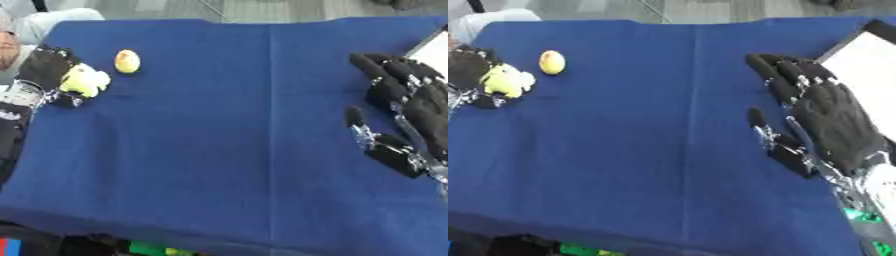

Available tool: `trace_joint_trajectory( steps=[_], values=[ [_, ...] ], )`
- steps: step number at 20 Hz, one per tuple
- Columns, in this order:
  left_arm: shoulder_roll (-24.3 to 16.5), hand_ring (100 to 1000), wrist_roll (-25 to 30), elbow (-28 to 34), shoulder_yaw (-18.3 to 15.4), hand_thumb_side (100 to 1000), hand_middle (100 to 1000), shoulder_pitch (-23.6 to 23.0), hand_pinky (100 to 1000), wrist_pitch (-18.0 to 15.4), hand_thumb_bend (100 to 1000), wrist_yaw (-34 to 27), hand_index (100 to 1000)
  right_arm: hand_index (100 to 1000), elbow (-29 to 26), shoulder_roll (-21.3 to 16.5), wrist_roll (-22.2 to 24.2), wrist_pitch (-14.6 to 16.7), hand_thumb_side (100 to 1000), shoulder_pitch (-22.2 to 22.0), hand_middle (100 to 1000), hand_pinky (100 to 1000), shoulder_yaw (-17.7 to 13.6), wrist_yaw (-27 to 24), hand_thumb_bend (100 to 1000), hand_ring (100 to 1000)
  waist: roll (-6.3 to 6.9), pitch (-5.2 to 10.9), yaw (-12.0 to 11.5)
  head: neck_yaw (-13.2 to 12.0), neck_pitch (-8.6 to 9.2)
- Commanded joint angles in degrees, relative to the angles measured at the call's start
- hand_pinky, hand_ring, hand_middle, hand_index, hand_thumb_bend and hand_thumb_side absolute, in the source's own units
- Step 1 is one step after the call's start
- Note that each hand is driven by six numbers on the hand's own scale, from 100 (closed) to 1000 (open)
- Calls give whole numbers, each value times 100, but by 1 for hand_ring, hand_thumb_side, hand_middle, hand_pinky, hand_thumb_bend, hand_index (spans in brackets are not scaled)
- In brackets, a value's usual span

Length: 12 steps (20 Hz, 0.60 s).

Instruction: Pick up the objects with one hand, pass them to the other hand, and then place them into the box on the other side of the table.

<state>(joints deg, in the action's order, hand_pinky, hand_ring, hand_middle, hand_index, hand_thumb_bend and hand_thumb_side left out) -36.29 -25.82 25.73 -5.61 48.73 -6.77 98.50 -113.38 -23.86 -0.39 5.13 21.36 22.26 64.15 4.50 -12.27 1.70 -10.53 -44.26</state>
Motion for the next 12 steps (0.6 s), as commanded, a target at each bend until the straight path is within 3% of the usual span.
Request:
trace_joint_trajectory(
  steps=[1,7,12],
  values=[
    [-188,636,-70,82,-51,372,637,133,755,69,565,-13,751,1000,-122,11,-41,-16,107,71,855,796,-53,-46,100,861,-13,46,14,-36,15],
    [-198,634,179,-5,-17,402,633,194,759,-24,527,43,756,1000,-122,66,-91,-32,129,99,855,792,-55,-67,100,864,-21,-66,50,-48,15],
    [-188,540,313,38,-29,375,515,220,717,-96,477,58,653,1000,-122,85,-120,-44,139,110,855,791,-63,-69,100,866,-26,-127,62,-43,15]
  ],
)
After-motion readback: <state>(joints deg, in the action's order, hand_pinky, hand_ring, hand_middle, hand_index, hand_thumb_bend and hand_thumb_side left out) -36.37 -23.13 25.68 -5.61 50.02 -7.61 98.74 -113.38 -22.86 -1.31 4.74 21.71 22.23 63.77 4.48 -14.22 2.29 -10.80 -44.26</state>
